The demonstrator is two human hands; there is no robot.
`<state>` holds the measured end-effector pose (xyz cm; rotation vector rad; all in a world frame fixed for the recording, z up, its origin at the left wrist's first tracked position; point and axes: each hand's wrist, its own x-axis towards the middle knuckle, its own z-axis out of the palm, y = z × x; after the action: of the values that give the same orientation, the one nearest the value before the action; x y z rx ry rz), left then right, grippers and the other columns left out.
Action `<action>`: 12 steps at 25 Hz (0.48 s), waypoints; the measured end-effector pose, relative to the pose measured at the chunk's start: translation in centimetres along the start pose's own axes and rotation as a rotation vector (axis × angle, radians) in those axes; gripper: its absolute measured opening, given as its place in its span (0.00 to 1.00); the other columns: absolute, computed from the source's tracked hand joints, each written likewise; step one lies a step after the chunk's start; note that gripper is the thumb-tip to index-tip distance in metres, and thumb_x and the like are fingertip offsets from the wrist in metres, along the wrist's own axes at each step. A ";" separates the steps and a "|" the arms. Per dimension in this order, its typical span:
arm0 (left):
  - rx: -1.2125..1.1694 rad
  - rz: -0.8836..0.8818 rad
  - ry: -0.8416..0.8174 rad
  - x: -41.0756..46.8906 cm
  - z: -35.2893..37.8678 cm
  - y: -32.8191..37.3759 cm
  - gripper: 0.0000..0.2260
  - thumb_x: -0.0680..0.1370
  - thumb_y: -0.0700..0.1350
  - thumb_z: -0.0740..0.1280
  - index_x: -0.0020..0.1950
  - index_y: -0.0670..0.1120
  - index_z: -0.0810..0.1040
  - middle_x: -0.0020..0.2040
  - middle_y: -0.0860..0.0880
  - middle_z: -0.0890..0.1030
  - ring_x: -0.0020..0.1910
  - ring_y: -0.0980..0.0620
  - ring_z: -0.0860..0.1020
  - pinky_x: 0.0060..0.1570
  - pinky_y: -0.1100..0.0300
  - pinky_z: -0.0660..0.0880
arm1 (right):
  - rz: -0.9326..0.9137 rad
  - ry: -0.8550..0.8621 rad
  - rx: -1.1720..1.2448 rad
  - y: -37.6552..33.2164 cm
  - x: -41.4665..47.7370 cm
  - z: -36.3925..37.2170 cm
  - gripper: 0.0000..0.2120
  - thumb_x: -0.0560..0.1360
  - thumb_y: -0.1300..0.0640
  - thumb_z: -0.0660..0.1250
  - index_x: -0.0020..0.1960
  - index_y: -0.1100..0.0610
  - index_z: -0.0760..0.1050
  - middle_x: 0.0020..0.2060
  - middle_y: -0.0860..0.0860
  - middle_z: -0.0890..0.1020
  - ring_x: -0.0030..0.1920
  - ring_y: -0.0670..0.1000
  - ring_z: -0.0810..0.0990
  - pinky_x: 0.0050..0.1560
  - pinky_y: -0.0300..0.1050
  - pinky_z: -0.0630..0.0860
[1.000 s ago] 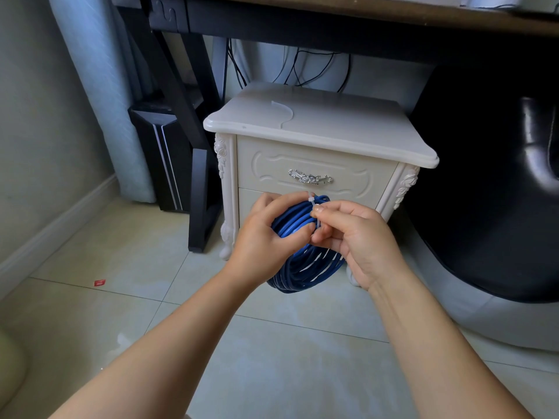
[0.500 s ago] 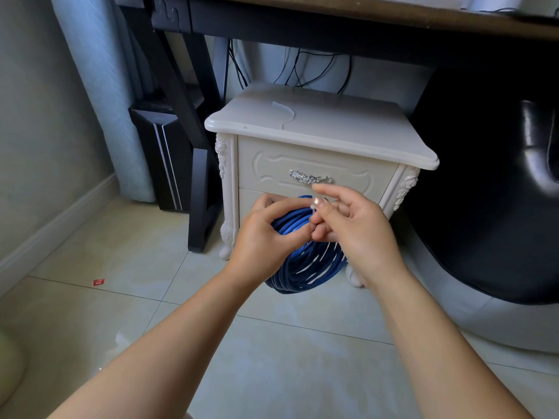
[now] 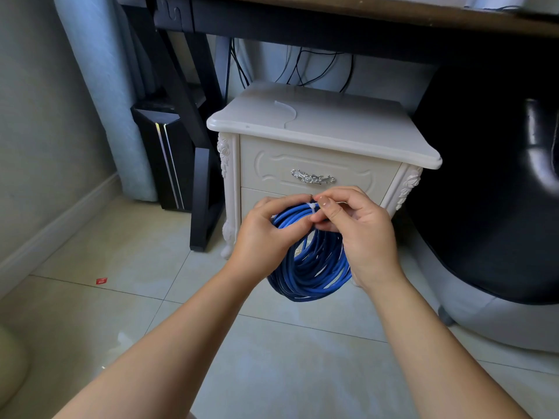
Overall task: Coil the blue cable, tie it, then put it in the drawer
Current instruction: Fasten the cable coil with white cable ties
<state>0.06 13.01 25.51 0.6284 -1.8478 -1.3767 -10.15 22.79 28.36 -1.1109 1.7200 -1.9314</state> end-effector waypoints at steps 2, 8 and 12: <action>-0.111 -0.079 0.021 -0.1 0.0 -0.3 0.13 0.73 0.45 0.75 0.56 0.56 0.84 0.55 0.50 0.83 0.53 0.53 0.82 0.59 0.50 0.78 | 0.015 0.034 -0.028 -0.4 0.1 -0.1 0.06 0.78 0.61 0.67 0.49 0.51 0.81 0.42 0.56 0.82 0.36 0.46 0.81 0.40 0.39 0.78; -0.636 -0.283 0.349 1.1 -1.0 -0.1 0.12 0.77 0.41 0.71 0.60 0.50 0.81 0.52 0.47 0.85 0.46 0.47 0.85 0.49 0.56 0.81 | 0.594 0.131 -0.131 1.5 0.6 -2.1 0.52 0.63 0.36 0.76 0.78 0.43 0.52 0.67 0.46 0.69 0.54 0.47 0.75 0.49 0.45 0.75; -0.857 -0.348 0.343 1.3 -0.4 -0.4 0.18 0.79 0.42 0.68 0.69 0.48 0.75 0.56 0.48 0.84 0.49 0.51 0.84 0.45 0.60 0.80 | 0.820 -0.083 0.440 3.9 0.1 -0.2 0.35 0.62 0.42 0.77 0.67 0.49 0.74 0.61 0.55 0.81 0.60 0.58 0.80 0.62 0.67 0.71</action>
<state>-0.45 11.70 25.55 0.6736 -0.7700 -1.9485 -11.32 22.00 24.71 -0.2447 1.3003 -1.5650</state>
